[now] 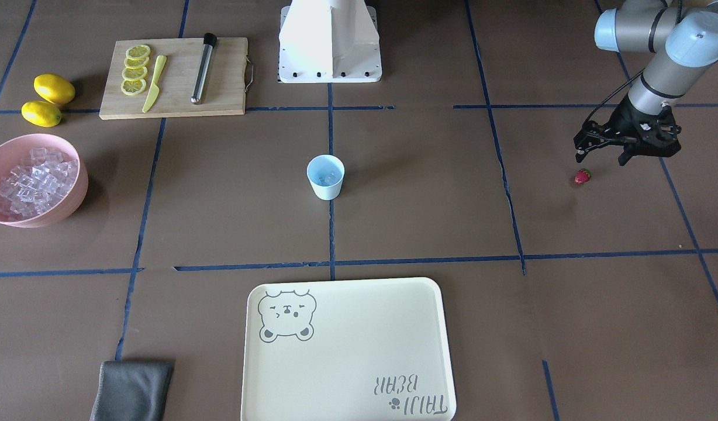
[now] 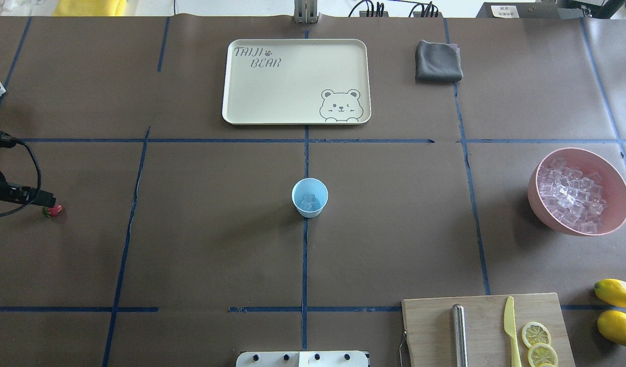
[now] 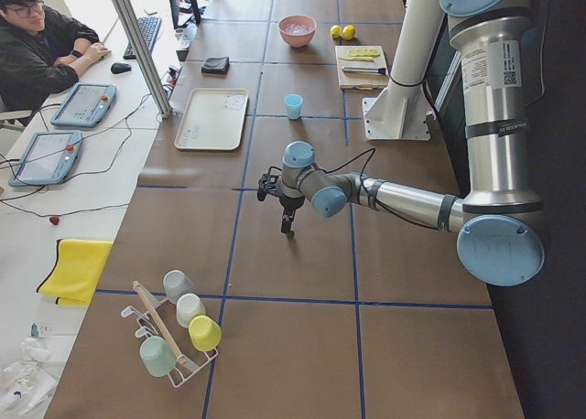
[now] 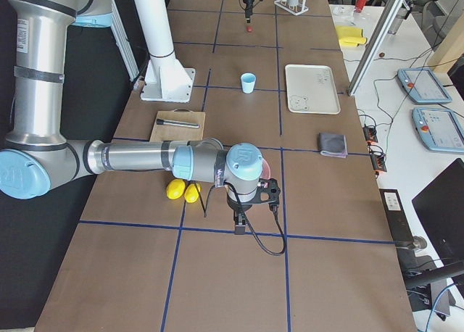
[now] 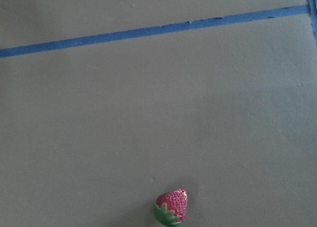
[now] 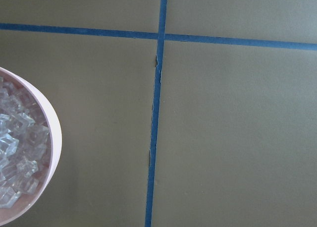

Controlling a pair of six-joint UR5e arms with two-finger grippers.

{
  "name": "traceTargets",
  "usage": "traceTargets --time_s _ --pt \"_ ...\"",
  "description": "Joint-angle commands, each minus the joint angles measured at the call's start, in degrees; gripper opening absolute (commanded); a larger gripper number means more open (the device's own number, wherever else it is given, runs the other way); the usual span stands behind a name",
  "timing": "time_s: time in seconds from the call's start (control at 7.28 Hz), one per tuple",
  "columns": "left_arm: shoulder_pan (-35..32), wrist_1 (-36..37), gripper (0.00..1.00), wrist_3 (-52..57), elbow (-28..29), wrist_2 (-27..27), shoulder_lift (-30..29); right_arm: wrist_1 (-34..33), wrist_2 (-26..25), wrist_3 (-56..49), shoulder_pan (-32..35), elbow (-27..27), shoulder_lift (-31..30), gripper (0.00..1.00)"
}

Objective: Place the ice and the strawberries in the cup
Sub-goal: 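Move the left gripper down toward the red strawberry on the table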

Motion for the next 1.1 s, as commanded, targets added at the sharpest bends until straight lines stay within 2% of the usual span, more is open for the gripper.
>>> traceTargets --time_s 0.0,0.96 --pt "1.4 -4.6 1.0 -0.7 3.4 0.2 0.0 0.0 0.0 0.0 0.0 0.0 -0.1 1.0" --pt "2.0 -4.9 1.0 0.0 8.3 -0.1 -3.5 0.0 -0.1 0.0 0.0 -0.1 -0.1 1.0"
